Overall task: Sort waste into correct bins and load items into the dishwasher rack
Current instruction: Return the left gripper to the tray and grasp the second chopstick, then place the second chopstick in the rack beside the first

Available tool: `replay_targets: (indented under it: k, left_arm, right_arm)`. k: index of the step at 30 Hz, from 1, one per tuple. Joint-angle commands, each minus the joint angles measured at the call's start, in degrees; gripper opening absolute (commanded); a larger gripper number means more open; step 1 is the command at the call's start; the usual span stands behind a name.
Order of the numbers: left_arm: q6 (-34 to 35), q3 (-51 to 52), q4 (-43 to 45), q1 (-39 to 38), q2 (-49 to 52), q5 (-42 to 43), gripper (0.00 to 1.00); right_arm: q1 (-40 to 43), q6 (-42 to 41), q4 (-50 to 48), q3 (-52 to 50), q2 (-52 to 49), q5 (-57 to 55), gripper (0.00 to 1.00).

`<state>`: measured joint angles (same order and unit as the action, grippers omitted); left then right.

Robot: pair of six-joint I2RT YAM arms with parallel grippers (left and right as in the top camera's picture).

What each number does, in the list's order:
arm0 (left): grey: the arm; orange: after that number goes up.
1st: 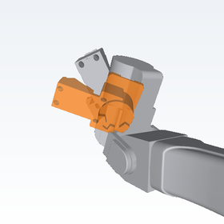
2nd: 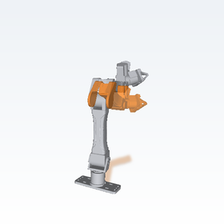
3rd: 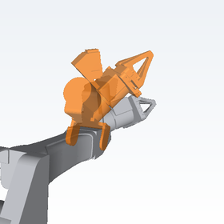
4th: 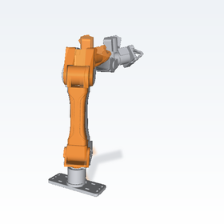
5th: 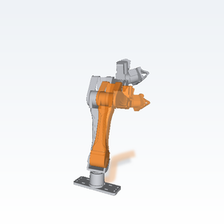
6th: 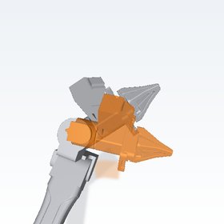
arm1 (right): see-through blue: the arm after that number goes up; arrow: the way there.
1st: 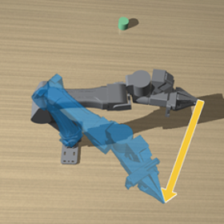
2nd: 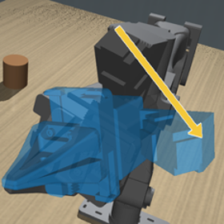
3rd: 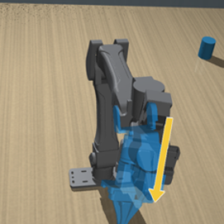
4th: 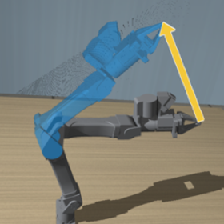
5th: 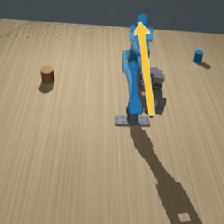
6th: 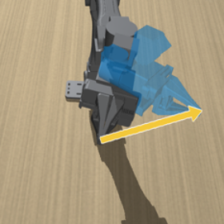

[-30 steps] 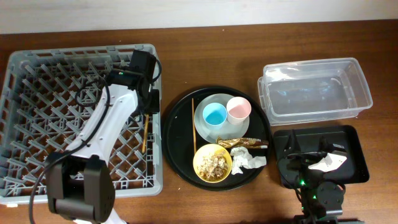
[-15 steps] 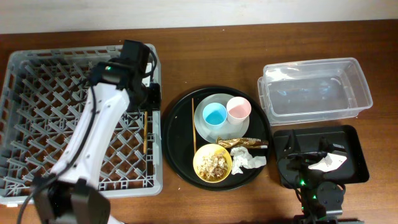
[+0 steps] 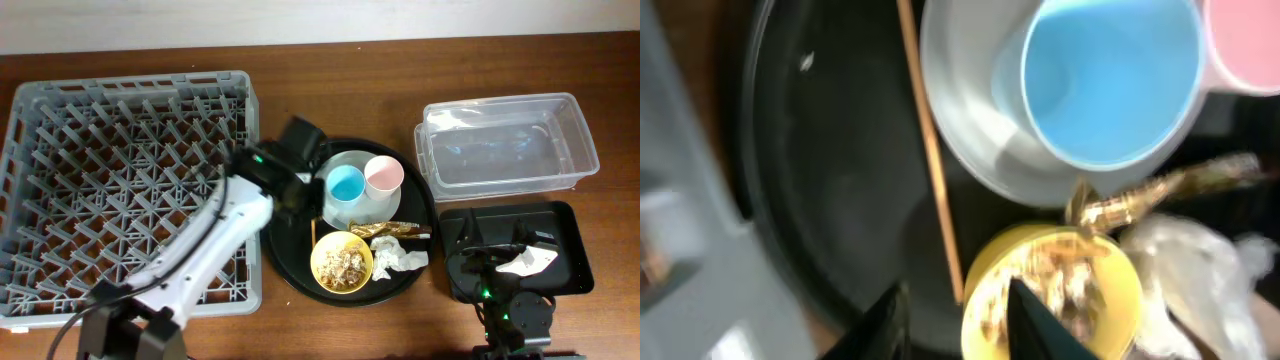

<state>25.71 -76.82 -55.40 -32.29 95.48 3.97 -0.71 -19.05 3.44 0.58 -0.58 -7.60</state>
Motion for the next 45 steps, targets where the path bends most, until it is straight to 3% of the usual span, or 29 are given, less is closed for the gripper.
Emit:
replay_targets:
  k: [1,12,43,44,45]
  left_arm:
    - [4.7,7.96,7.21,-2.19,0.09,-4.02,0.27]
    - [10.75,19.54,23.41,-2.27,0.09,-5.27,0.26]
    - [10.75,19.58,31.23,-2.86,10.45,-7.3,0.24]
    - [10.75,19.58,31.39,-2.86,10.73,-7.48,0.23]
    - [10.75,19.58,31.5,-2.86,11.02,-7.54,0.16]
  right_arm:
    - [0.35,0.39,0.46,-0.26,0.37,-0.52,0.99]
    - [0.35,0.39,0.46,-0.26,0.37,-0.52,0.99]
    - [0.35,0.39,0.46,-0.26,0.37,-0.55,0.99]
    - [0.35,0.39,0.46,-0.26,0.37,-0.52,0.99]
    - [0.35,0.39,0.46,-0.26,0.37,-0.52,0.99]
